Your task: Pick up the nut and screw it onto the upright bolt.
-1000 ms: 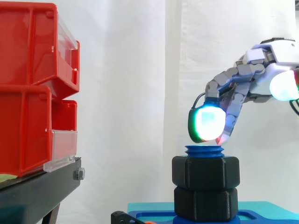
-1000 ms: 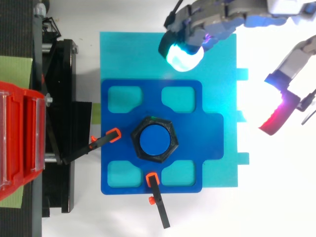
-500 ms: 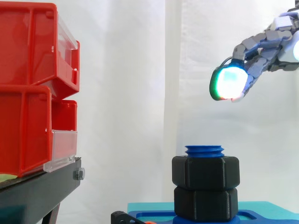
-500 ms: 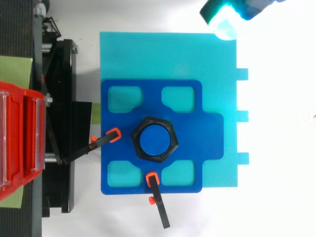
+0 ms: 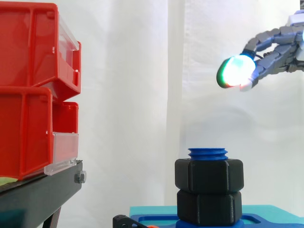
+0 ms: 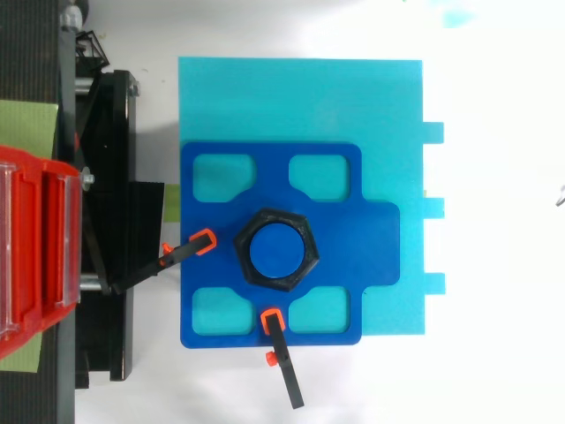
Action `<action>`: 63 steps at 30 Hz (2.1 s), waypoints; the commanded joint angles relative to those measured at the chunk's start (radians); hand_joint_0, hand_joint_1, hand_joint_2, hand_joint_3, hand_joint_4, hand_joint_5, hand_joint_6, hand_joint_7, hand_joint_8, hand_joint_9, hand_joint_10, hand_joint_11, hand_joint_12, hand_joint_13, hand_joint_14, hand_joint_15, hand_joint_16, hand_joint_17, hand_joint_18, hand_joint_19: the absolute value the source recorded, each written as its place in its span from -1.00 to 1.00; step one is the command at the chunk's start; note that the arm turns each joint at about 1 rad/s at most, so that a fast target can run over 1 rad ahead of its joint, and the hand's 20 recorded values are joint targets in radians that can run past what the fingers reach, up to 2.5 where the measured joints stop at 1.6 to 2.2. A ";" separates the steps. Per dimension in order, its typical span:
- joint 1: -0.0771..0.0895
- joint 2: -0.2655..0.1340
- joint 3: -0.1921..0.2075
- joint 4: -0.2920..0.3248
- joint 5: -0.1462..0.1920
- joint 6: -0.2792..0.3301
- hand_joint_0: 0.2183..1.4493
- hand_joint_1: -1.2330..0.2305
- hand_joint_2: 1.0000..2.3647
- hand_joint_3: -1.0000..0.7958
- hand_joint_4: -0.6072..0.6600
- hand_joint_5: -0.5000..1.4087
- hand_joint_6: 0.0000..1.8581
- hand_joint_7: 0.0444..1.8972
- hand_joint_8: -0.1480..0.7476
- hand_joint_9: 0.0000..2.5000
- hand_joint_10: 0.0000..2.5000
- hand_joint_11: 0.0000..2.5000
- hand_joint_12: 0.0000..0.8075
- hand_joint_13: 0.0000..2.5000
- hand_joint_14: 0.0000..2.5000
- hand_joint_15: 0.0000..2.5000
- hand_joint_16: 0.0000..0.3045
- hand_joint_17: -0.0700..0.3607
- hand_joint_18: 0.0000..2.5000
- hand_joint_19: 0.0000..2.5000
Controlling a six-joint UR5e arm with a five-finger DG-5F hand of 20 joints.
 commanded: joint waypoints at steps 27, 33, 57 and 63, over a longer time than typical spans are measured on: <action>0.008 0.000 -0.001 0.026 0.133 0.197 -0.53 0.04 -1.00 -0.44 0.13 -0.73 -0.46 -0.28 -0.25 -1.00 -1.00 -1.00 -0.17 -1.00 -1.00 -1.00 -0.70 -0.19 -1.00 -1.00; 0.008 0.000 -0.001 0.023 0.133 0.180 -0.53 0.02 -1.00 -0.44 0.13 -0.73 -0.46 -0.26 -0.27 -1.00 -1.00 -1.00 -0.19 -1.00 -1.00 -1.00 -0.70 -0.19 -1.00 -1.00; 0.008 0.000 -0.001 0.023 0.133 0.180 -0.53 0.00 -1.00 -0.44 0.15 -0.74 -0.46 -0.26 -0.26 -1.00 -1.00 -1.00 -0.17 -1.00 -1.00 -1.00 -0.70 -0.19 -1.00 -1.00; 0.009 0.000 -0.001 0.023 0.133 0.180 -0.54 -0.01 -1.00 -0.44 0.14 -0.74 -0.46 -0.27 -0.26 -1.00 -1.00 -1.00 -0.17 -1.00 -1.00 -1.00 -0.69 -0.19 -1.00 -1.00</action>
